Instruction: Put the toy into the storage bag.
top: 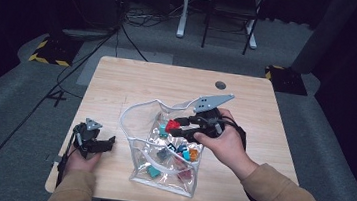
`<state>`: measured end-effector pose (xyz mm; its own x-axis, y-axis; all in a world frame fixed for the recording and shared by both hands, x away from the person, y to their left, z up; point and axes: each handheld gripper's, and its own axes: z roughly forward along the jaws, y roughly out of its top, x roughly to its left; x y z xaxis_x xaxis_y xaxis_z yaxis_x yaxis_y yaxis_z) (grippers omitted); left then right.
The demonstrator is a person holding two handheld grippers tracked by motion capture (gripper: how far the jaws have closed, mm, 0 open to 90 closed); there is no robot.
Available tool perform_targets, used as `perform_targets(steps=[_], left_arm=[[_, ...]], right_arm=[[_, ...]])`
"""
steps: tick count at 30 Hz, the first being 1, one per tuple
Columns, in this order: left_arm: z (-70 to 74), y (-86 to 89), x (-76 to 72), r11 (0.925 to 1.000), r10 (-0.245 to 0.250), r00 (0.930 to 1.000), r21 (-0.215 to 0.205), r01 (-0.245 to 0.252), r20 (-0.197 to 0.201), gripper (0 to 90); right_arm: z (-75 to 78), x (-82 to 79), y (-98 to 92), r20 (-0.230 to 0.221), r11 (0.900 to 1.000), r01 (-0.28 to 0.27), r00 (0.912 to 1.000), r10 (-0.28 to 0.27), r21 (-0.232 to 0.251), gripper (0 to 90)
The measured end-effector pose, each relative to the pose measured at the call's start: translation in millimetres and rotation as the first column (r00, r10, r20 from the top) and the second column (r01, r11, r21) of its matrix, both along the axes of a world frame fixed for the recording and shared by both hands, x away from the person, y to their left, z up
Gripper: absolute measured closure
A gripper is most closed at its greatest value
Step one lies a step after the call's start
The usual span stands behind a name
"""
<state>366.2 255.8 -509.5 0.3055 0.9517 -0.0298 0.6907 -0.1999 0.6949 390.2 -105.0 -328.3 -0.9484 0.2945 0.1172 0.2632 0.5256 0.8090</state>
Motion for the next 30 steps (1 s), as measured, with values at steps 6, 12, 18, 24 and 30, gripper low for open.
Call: perform_targets(steps=[6, 12, 18, 24, 30], left_arm=[[0.0, 0.0, 0.0, 1.0, 0.0, 1.0, 0.0, 0.0, 0.0, 17.6], [0.0, 0.0, 0.0, 1.0, 0.0, 1.0, 0.001, 0.0, 0.0, 17.6], [0.0, 0.1, 0.0, 1.0, 0.0, 1.0, 0.001, 0.0, 0.0, 17.6], [0.1, 0.0, 0.1, 1.0, 0.001, 1.0, 0.0, -0.001, -0.001, 17.5], [0.0, -0.1, 0.1, 1.0, 0.001, 1.0, 0.0, -0.001, -0.001, 17.5]], right_arm=[[1.2, -1.7, -0.6, 0.027, 1.0, 0.016, 0.9995, -0.016, 0.006, 41.6], [12.5, -2.6, -13.5, 0.052, 0.998, 0.034, 0.998, -0.037, 0.053, 40.9], [18.4, -3.3, -32.0, 0.075, 0.996, 0.06, 0.9951, -0.064, 0.06, 40.8], [21.9, -1.6, -52.4, 0.089, 0.993, 0.097, 0.9906, -0.103, 0.073, 40.5], [22.8, 4.4, -73.8, 0.101, 0.986, 0.153, 0.982, -0.16, 0.074, 40.6]])
